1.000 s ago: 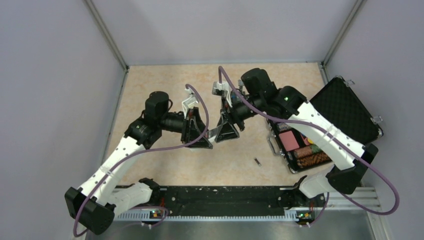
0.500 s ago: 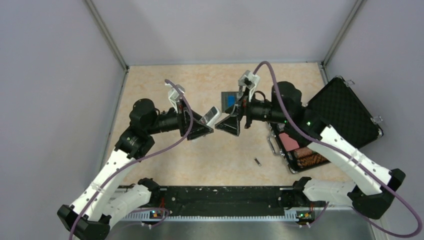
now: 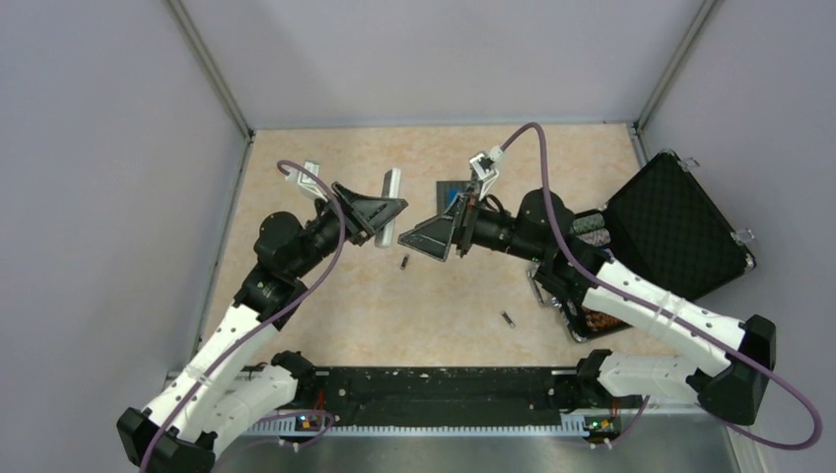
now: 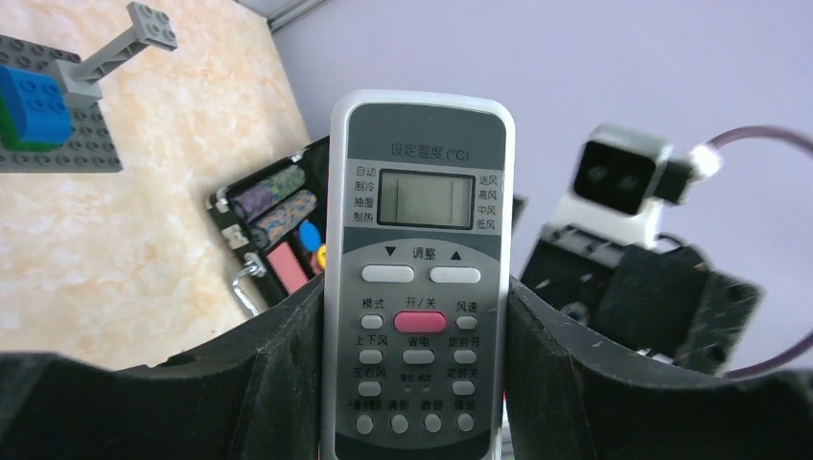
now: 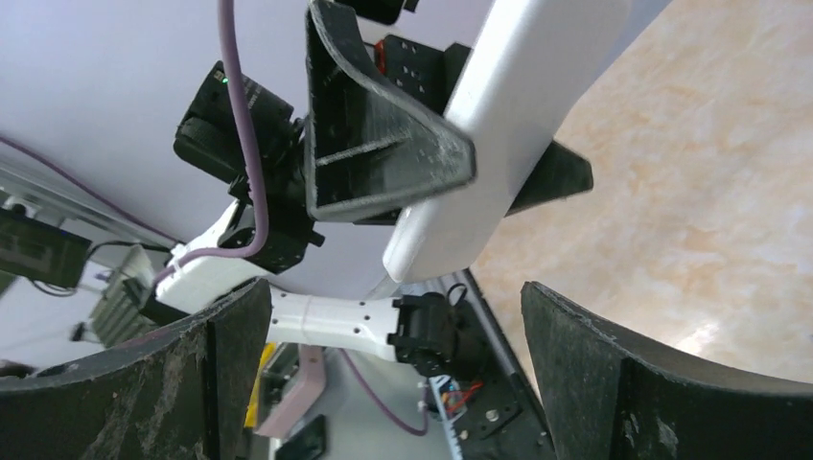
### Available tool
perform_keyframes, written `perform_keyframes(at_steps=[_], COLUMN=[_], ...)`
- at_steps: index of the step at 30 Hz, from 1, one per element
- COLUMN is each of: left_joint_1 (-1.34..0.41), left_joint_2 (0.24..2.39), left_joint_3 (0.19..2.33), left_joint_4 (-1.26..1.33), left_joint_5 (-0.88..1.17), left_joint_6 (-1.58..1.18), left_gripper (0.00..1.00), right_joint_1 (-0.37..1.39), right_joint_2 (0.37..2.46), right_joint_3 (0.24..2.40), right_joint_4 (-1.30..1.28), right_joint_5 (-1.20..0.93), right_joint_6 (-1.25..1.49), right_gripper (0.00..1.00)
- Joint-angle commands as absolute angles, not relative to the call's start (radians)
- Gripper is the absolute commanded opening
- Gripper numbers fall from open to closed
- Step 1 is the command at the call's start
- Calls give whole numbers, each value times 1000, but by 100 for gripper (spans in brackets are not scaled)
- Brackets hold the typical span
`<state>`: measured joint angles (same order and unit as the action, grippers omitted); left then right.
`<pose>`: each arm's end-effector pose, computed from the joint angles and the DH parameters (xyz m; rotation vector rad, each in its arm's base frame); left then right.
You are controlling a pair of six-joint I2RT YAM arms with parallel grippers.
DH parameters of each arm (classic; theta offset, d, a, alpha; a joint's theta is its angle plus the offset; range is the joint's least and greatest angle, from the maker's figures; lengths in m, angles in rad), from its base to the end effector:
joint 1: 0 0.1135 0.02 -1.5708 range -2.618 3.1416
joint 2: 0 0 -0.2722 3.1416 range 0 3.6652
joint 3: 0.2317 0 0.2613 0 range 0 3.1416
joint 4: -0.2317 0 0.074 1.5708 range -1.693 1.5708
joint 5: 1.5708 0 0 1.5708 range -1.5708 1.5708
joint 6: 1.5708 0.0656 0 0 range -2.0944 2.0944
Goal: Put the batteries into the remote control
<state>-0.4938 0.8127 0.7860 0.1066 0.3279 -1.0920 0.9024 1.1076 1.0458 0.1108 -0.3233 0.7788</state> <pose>0.1875 -0.1249 0.3752 -0.2060 1.6838 -1.4825 0.1646 0.2420 0.4079 -0.4017 1.7049 1.5387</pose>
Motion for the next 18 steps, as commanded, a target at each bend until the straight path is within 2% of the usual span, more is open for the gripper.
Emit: perform_keyframes(at_steps=[1,7,14,18], left_joint_1=[-497,-497,-498,-498], left_joint_2=[788,780,793,797], left_joint_3=[786,789,768,764], left_joint_4=[260,267,326,341], left_joint_5=[260,266,300,311], left_joint_6=[-1254,-1288,-1323,-1329], left_gripper=[0,0,0,0], right_joint_1=[934,947,957,959], right_joint_2=[1144,1212,1289,1301], right_joint_3=[1006,1042,1040,1040], right_joint_4=[312,305,430,465], right_joint_5=[-288,-310,-366,-365], right_joint_6=[1011,1104,1236,1258], right_gripper=[99,99,99,95])
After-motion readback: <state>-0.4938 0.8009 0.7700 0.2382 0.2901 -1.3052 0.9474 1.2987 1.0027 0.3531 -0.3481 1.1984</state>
